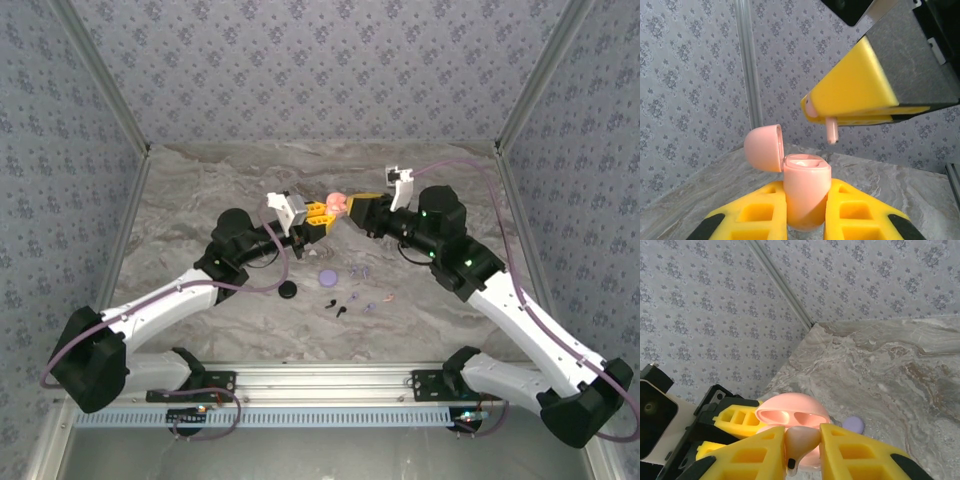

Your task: Insert the wireless bluetooth earbuds into the charging case

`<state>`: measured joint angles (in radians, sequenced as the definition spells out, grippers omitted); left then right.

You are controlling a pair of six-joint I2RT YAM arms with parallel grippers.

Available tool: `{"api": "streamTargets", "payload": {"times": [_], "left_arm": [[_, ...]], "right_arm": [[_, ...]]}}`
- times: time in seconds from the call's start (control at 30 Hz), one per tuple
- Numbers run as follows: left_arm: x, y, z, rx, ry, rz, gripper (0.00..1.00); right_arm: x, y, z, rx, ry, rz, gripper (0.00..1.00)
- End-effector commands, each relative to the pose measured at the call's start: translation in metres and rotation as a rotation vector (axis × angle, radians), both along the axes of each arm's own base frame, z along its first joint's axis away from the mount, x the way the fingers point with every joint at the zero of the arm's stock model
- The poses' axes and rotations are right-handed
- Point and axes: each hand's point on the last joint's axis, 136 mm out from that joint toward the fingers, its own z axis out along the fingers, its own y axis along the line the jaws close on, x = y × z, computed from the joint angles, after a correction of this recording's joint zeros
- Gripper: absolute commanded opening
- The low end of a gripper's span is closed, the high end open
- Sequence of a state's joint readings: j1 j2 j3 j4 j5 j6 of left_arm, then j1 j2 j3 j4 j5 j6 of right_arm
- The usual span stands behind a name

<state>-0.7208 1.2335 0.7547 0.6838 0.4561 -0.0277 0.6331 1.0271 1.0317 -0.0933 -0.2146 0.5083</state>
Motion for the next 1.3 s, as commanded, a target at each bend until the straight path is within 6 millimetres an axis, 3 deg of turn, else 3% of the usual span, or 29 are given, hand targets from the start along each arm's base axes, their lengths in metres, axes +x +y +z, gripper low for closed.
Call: {"api": "streamTargets", "payload": {"times": [0.0,0.4,0.9,1.17,1.27], "left_arm": [[-0.004,-0.003,0.027,-0.058,-0.048,-0.017,0.00],[-0.004,-0.003,0.025,-0.054,-0.042,-0.020,0.00],[-0.004,-0.004,0.028,-0.060,-0.045,-0.017,0.00],[-0.004,-0.004,0.028,-0.062,-0.046,-0.014,0.00],[-0.004,-0.004,0.028,-0.063,-0.046,-0.017,0.00]], "right_arm": [[0.000,0.006,0.022,0.039,-0.046,0.011,0.25],[0.005,0.004,0.022,0.020,-0.066,-0.023,0.24],[0.005,0.012,0.004,-0.023,-0.017,0.010,0.25],[-0.002,0.016,0.004,-0.041,0.011,0.059,0.29],[-0.002,0.015,0.007,-0.041,0.008,0.061,0.37]]}}
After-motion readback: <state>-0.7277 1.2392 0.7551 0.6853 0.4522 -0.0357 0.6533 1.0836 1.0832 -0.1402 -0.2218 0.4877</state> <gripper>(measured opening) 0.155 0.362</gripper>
